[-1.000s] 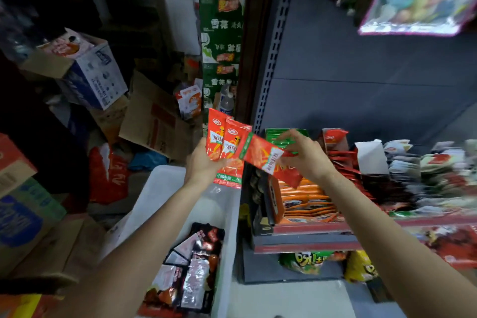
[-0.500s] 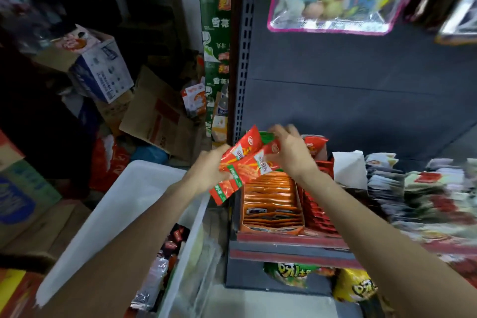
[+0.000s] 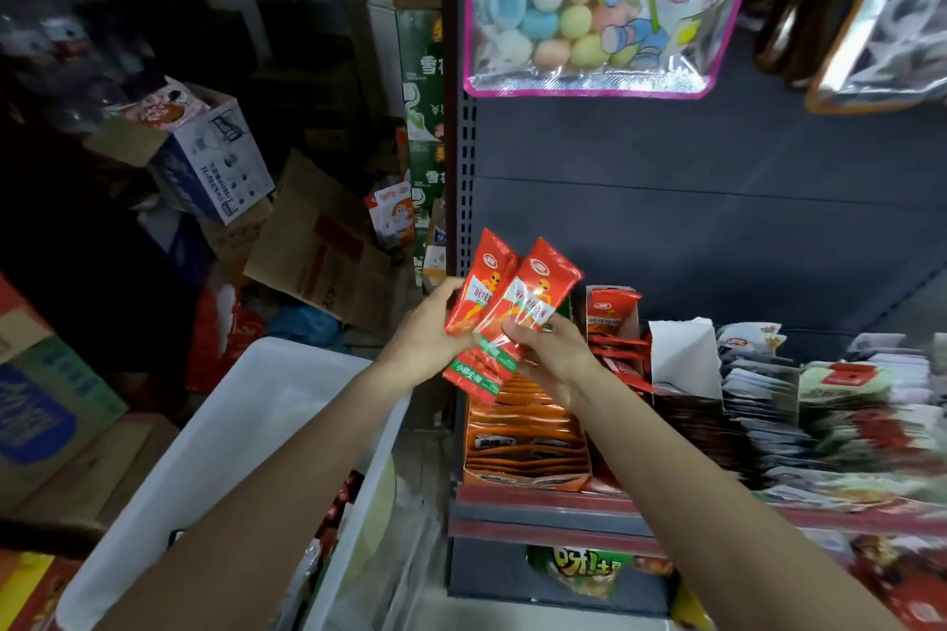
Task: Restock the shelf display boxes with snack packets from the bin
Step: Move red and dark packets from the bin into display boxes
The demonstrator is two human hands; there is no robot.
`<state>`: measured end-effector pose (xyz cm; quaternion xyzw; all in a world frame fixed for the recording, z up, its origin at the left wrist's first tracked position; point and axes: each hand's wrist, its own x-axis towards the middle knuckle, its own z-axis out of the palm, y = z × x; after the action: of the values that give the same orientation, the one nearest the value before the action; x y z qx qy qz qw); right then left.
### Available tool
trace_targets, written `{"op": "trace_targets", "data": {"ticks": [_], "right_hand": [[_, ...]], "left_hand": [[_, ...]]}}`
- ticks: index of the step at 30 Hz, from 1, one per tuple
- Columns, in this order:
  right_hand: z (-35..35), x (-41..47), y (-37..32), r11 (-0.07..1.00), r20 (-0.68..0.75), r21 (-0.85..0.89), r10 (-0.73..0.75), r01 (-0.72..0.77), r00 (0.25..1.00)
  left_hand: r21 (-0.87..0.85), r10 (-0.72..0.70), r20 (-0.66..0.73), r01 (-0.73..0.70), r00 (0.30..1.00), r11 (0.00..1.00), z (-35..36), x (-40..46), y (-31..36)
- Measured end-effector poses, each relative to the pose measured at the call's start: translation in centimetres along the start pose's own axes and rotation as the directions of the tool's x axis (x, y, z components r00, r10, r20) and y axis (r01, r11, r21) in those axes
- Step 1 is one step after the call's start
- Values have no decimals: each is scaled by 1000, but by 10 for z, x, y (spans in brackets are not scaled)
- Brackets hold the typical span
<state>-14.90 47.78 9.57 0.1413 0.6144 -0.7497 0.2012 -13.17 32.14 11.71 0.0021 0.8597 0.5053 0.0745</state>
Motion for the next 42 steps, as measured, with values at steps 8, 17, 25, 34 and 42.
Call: {"op": "trace_targets", "data": {"ticks": [8,17,25,34,42], "right_hand": [[-31,-6,-5,991,38,58,-121,118,992],[-71,-10,-16,977,74,126,-183,173,980],[-104,-14,-33,974,-39,-102,-206,201,978],[-151,-8,-57,948,-269,-56,-316,313,910],[-155,8,-70,910,-319,-96,-412,403,854]], "left_hand": [[86,68,-110,-59,992,995,20,24,21],[-92,-4,-75,-3,997,996,48,35,38],[-111,95,165,-78,982,991,79,41,55],[327,135,97,-159,986,931,113,75,46],[479,185,183,-252,966,841,132,89,40]]}}
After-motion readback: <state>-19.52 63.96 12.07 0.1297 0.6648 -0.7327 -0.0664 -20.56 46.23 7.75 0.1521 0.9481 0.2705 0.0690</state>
